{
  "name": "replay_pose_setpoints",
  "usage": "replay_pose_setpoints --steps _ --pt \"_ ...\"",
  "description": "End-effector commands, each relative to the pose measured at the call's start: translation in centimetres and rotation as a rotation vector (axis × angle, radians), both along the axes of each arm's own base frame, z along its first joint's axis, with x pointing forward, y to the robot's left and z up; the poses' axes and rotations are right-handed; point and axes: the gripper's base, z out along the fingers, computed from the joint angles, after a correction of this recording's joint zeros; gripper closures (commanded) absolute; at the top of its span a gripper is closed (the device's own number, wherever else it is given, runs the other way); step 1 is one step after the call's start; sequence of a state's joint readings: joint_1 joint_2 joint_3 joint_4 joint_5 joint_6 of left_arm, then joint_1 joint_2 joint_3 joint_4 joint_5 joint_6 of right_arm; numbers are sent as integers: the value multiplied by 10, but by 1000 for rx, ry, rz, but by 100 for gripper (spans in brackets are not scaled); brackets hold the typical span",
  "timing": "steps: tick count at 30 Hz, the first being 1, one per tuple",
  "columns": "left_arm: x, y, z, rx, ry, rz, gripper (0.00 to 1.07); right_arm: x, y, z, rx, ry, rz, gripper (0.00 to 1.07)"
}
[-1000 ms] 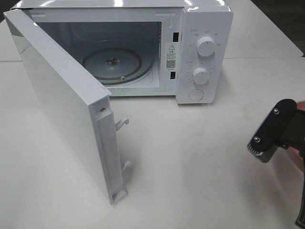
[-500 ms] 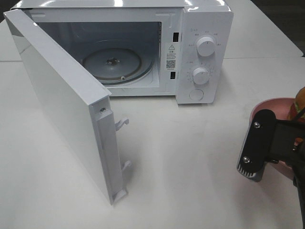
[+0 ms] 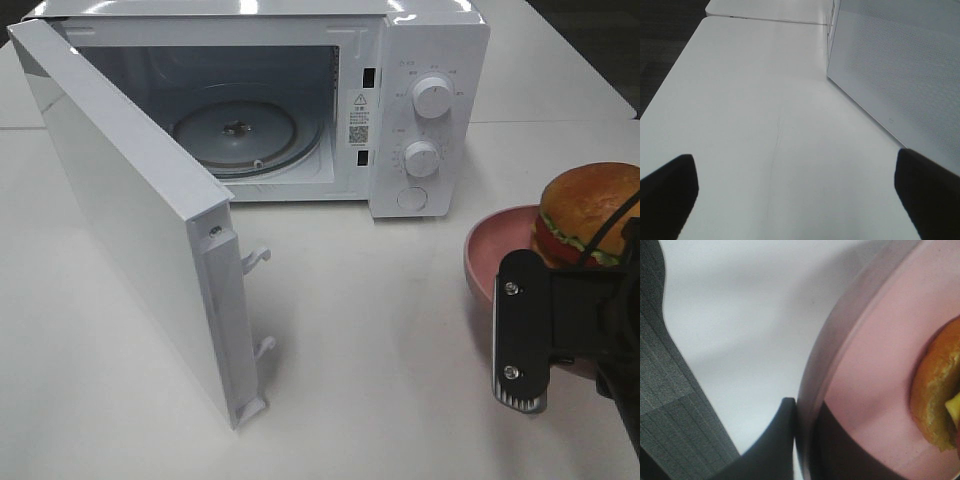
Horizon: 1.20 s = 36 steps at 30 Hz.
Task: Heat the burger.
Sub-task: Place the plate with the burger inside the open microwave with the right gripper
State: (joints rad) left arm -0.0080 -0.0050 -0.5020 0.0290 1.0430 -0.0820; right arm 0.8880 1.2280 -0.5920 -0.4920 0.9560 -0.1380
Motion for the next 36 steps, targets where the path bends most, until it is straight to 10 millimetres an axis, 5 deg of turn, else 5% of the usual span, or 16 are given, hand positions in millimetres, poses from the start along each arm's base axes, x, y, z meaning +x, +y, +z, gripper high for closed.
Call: replay_pose_setpoints --steps 1,36 --pt "-3 0 0 1 -28 3 7 4 1 2 -16 -45 90 107" --pt "-3 0 0 1 -28 3 7 30 16 5 82 -107 703 107"
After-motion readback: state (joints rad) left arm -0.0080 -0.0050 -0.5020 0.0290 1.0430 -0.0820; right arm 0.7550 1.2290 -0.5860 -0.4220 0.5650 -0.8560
